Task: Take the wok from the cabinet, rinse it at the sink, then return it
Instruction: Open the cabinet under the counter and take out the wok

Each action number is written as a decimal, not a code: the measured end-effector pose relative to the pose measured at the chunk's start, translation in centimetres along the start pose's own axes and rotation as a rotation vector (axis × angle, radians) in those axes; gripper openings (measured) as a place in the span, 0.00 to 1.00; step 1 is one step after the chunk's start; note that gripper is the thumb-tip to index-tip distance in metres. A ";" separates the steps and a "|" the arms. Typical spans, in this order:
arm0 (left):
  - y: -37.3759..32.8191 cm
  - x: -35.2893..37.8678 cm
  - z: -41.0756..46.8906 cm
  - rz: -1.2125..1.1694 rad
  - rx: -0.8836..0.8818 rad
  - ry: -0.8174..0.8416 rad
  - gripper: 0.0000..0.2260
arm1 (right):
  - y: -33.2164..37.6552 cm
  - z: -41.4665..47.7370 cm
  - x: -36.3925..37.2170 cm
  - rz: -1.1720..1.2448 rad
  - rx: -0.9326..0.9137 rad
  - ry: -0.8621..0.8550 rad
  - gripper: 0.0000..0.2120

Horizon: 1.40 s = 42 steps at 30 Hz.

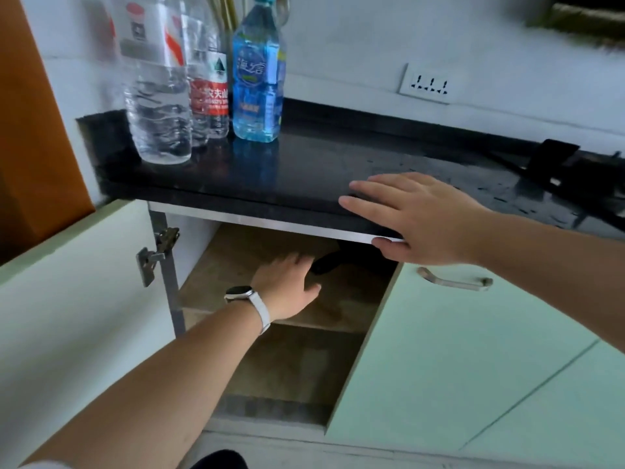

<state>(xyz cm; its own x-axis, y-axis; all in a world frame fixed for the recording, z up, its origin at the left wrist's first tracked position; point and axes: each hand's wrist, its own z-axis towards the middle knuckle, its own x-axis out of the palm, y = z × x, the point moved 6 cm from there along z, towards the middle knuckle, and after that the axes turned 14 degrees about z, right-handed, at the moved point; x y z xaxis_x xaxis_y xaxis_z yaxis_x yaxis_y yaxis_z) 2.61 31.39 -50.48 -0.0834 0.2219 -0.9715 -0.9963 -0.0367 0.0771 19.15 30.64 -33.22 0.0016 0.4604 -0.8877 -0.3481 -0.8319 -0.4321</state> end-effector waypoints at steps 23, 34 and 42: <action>1.5 6.4 0.5 -0.112 -0.050 -0.140 0.20 | -0.6 0.3 0.6 0.057 -0.036 -0.110 0.35; 0.8 6.2 -8.7 -0.080 -0.065 -0.248 0.30 | -0.1 0.0 0.4 0.046 -0.051 -0.110 0.36; -1.8 6.3 -7.2 -0.726 -0.317 0.235 0.06 | -0.2 -0.1 0.5 0.058 -0.015 -0.109 0.35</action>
<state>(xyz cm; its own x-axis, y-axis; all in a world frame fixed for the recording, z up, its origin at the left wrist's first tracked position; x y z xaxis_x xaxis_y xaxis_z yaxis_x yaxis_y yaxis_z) 4.00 25.85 -58.30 0.6205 0.0885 -0.7792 -0.7449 -0.2439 -0.6209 19.37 31.01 -33.55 -0.1205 0.4420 -0.8889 -0.3308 -0.8621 -0.3838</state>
